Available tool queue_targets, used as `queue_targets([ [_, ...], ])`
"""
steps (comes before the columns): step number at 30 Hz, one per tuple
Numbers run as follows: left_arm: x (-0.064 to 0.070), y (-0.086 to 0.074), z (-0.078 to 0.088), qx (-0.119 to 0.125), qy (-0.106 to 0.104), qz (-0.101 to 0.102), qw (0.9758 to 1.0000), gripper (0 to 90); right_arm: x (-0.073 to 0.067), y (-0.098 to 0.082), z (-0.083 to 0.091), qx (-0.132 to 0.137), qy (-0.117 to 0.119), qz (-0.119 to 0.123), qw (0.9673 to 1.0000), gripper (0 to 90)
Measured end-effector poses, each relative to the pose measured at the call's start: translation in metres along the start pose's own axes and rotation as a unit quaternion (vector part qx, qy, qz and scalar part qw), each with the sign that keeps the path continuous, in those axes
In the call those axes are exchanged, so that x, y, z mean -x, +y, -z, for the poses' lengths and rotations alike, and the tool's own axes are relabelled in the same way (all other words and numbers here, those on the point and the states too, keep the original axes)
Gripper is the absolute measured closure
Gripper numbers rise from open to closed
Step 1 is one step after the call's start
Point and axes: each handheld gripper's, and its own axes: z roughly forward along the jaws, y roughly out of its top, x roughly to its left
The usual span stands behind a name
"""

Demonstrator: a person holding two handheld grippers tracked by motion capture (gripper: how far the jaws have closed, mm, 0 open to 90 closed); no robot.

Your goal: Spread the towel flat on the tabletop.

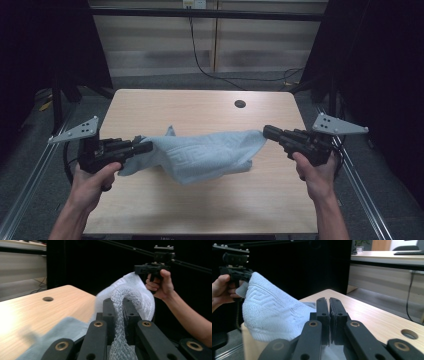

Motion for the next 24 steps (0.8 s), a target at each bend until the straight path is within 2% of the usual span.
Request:
queue_targets([
  [1, 0.006, -0.001, 0.002, -0.001, -0.008, -0.001, 1.0000, 83.1, -0.012, -0.002, 0.007, -0.002, 0.008, 0.005, 1.0000, 86.9],
  [2, 0.012, -0.004, 0.003, -0.002, -0.015, 0.005, 0.9999, 83.1, -0.012, -0.002, 0.007, -0.002, 0.008, 0.005, 1.0000, 86.9],
  [3, 0.019, -0.009, 0.005, -0.005, -0.019, 0.005, 0.9998, 83.1, -0.018, -0.004, 0.012, -0.004, 0.010, 0.008, 0.9999, 86.9],
  [4, 0.027, -0.014, 0.008, -0.010, -0.022, 0.002, 0.9997, 82.5, -0.033, -0.010, 0.021, -0.010, 0.019, 0.016, 0.9997, 86.5],
  [5, 0.032, -0.021, 0.010, -0.014, -0.029, 0.009, 0.9995, 82.3, -0.041, -0.015, 0.025, -0.015, 0.021, 0.017, 0.9995, 85.7],
  [6, 0.035, -0.028, 0.011, -0.020, -0.030, 0.019, 0.9992, 82.3, -0.041, -0.015, 0.025, -0.015, 0.021, 0.017, 0.9995, 85.7],
  [7, 0.039, -0.035, 0.012, -0.031, -0.026, 0.015, 0.9991, 81.2, -0.047, -0.020, 0.029, -0.020, 0.023, 0.022, 0.9993, 83.1],
  [8, 0.041, -0.043, 0.012, -0.042, -0.027, 0.005, 0.9987, 70.3, -0.056, -0.032, 0.033, -0.035, 0.036, 0.027, 0.9984, 75.7],
  [9, 0.039, -0.050, 0.013, -0.045, -0.033, 0.018, 0.9983, 70.3, -0.056, -0.032, 0.033, -0.035, 0.036, 0.027, 0.9984, 75.7],
  [10, 0.036, -0.057, 0.012, -0.046, -0.038, 0.035, 0.9976, 65.1, -0.058, -0.038, 0.033, -0.041, 0.034, 0.022, 0.9983, 74.2],
  [11, 0.034, -0.062, 0.013, -0.053, -0.035, 0.033, 0.9974, 61.9, -0.057, -0.050, 0.029, -0.057, 0.041, 0.018, 0.9974, 69.0],
  [12, 0.029, -0.067, 0.013, -0.054, -0.033, 0.032, 0.9975, 61.9, -0.057, -0.050, 0.029, -0.057, 0.041, 0.018, 0.9974, 69.0],
  [13, 0.024, -0.071, 0.013, -0.054, -0.031, 0.041, 0.9972, 60.2, -0.053, -0.060, 0.023, -0.067, 0.044, 0.007, 0.9968, 69.0],
  [14, 0.018, -0.075, 0.013, -0.054, -0.023, 0.051, 0.9970, 60.2, -0.053, -0.060, 0.023, -0.067, 0.044, 0.007, 0.9968, 69.0],
  [16, 0.004, -0.085, 0.009, -0.067, 0.000, 0.050, 0.9965, 60.1, -0.047, -0.068, 0.011, -0.087, 0.036, 0.006, 0.9955, 68.0],
  [17, -0.002, -0.089, 0.008, -0.071, 0.003, 0.060, 0.9956, 59.8, -0.041, -0.074, 0.002, -0.096, 0.038, -0.001, 0.9946, 68.0],
  [18, -0.011, -0.095, 0.006, -0.078, 0.013, 0.075, 0.9940, 59.9, -0.032, -0.083, -0.010, -0.104, 0.041, -0.013, 0.9937, 66.5],
  [19, -0.018, -0.102, 0.004, -0.089, 0.025, 0.081, 0.9925, 59.9, -0.032, -0.083, -0.010, -0.104, 0.041, -0.013, 0.9937, 66.5],
  [21, -0.032, -0.116, 0.002, -0.092, 0.026, 0.101, 0.9903, 59.8, -0.023, -0.093, -0.024, -0.120, 0.038, -0.023, 0.9918, 64.9],
  [22, -0.040, -0.124, 0.002, -0.103, 0.045, 0.108, 0.9878, 59.9, -0.019, -0.099, -0.032, -0.129, 0.041, -0.031, 0.9904, 64.8],
  [24, -0.048, -0.133, 0.001, -0.116, 0.045, 0.115, 0.9856, 59.9, -0.015, -0.109, -0.047, -0.151, 0.043, -0.032, 0.9870, 63.2],
])
